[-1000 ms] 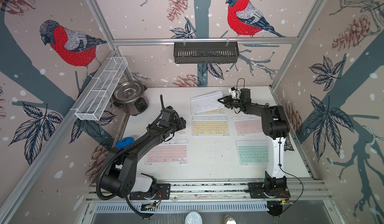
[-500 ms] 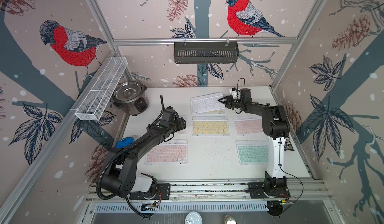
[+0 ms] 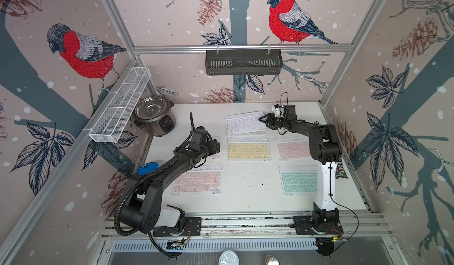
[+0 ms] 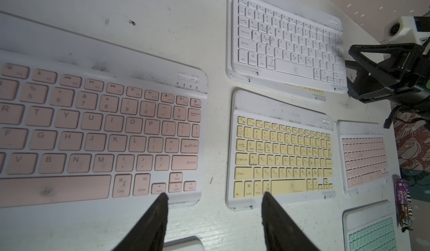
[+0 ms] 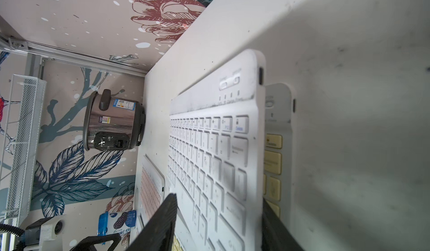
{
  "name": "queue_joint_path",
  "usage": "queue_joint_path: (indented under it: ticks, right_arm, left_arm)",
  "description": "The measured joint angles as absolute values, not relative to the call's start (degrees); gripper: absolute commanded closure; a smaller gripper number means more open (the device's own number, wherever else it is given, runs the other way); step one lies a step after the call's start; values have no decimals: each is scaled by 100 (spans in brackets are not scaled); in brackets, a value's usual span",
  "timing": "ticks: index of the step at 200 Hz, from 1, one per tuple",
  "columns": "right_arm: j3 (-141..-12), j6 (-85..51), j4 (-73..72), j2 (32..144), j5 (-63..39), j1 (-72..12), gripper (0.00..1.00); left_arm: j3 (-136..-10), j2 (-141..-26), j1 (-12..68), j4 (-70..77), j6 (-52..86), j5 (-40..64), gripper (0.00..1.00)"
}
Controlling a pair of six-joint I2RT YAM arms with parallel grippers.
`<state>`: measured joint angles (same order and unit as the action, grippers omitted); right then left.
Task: Stack the numeric keypads
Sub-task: Place the numeric keypad at the numeric keypad.
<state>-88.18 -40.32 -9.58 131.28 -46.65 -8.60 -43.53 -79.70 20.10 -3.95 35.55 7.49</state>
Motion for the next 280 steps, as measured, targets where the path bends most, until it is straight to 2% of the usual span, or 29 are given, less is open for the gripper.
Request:
queue_joint_path:
  ticks: [218,280]
  right_arm:
    - [-9107,-3564,-224,13107,-3894,-823,40]
    - [-8322,-3295,-235,11942,-3465,-987,39]
  left_arm:
    - [-4331,-7994,2008,-375,3555,753,37]
    - [-4331,-8009,2008,-377,3450,932,37]
